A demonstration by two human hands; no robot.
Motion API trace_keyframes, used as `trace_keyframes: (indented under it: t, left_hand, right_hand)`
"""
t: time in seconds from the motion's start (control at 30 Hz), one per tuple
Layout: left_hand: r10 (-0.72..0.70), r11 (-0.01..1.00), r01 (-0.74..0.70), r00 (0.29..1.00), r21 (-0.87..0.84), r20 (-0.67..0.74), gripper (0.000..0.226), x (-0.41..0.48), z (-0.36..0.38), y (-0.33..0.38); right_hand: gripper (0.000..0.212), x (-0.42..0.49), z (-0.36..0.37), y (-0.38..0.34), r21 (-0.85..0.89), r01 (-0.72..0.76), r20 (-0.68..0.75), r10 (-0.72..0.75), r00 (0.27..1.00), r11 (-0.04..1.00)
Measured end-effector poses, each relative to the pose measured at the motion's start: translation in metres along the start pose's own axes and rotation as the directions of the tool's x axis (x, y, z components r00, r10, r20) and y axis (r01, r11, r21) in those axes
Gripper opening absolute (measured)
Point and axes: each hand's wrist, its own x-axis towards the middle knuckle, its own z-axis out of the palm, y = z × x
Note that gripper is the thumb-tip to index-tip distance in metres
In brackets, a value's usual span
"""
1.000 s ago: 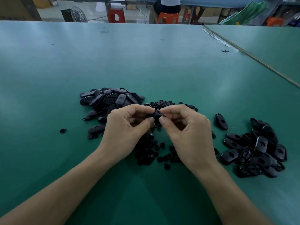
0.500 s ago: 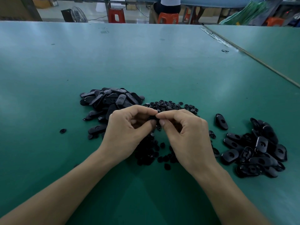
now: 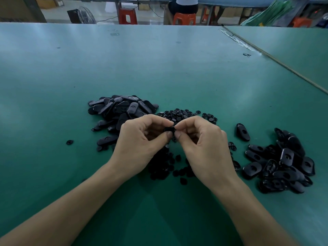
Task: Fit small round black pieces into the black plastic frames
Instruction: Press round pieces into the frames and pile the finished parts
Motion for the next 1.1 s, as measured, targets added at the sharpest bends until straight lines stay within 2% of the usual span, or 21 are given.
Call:
trace_keyframes:
  t: [0.17,0.4,0.5,0.67,0.87,1.0,1.1]
  left_hand:
    - [0.022,0.999,-0.024,0.999,0.043,0.033,0.025,-0.001,0.000,0.000]
    - [0.101,0.982,-0.102,0.995,0.160,0.014,0.025,-0.003,0.002,0.000]
    - [0.086,0.984,-0.086,0.996,0.156,0.004,0.027,-0.003,0.003,0.000]
    - [0.068,0.986,-0.068,0.998,0.154,0.009,0.017,-0.002,0.000,-0.003]
    - [0.046,0.991,-0.039,0.998,0.130,-0.053,0.021,0.000,-0.001,-0.005]
    - [0.052,0.995,-0.048,0.997,0.086,-0.050,0.021,0.000,0.001,-0.001]
    - [0.029,0.999,-0.029,0.999,0.025,-0.026,0.031,0.000,0.000,0.001]
  right_hand:
    - [0.029,0.003,-0.004,0.000,-0.032,-0.052,0.046,0.054,0.998,0.998]
    - [0.034,0.001,-0.002,-0.003,-0.064,-0.045,-0.045,0.042,0.998,0.997]
    - [0.029,-0.001,-0.001,-0.005,-0.086,-0.006,-0.045,0.003,0.999,0.996]
    - [0.021,-0.005,0.002,-0.008,-0.220,0.104,0.012,-0.103,0.995,0.970]
    - [0.019,-0.004,0.003,-0.008,-0.153,0.158,0.015,-0.157,0.987,0.976]
    - [0.021,0.001,-0.001,-0.003,-0.124,0.103,-0.025,-0.107,0.994,0.987]
    - [0.023,0.005,-0.007,0.001,-0.058,0.051,0.019,-0.050,0.999,0.997]
